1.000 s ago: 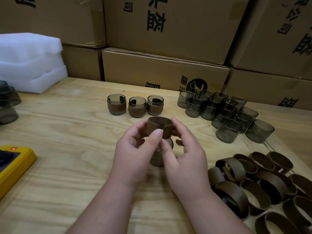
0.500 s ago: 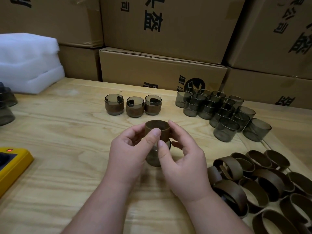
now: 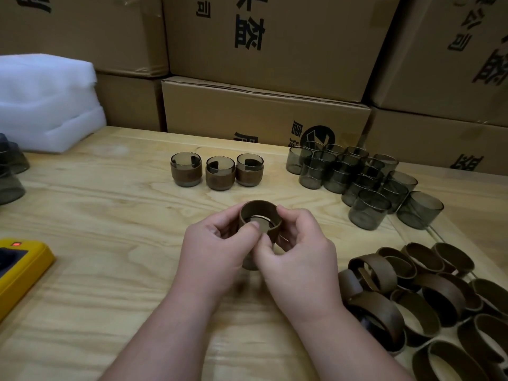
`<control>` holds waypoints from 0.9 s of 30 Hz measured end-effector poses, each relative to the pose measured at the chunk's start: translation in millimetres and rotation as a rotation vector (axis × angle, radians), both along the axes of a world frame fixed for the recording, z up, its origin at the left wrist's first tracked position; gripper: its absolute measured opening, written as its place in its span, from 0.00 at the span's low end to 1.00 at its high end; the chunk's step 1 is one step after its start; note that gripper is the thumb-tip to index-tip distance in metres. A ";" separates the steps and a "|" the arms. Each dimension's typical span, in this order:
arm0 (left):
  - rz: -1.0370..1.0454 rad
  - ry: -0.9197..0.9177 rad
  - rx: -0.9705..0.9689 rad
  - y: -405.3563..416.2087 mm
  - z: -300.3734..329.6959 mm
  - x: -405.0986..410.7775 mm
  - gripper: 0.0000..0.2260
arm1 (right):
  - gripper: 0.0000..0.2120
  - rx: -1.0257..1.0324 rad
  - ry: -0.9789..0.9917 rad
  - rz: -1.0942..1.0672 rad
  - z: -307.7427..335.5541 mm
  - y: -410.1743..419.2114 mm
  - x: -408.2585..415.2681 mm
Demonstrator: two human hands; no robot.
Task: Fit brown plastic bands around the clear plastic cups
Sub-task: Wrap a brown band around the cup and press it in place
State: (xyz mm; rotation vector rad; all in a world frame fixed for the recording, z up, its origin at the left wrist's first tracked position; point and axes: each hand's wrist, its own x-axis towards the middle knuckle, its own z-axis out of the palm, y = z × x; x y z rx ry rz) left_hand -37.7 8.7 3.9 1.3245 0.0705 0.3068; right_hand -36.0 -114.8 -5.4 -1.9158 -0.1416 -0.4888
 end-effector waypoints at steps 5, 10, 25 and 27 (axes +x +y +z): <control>-0.007 0.013 0.040 2.1 0.1 1.1 0.16 | 0.22 -0.026 0.056 -0.004 1.1 1.1 0.4; -0.034 0.025 0.098 5.2 1.0 0.8 0.20 | 0.22 -0.038 0.066 0.013 2.9 1.1 -1.6; -0.141 0.033 0.088 6.3 3.0 3.6 0.21 | 0.19 0.040 0.117 0.005 2.5 2.8 2.1; -0.155 0.035 0.094 6.3 2.3 3.4 0.21 | 0.18 0.047 0.126 0.006 2.8 2.5 2.7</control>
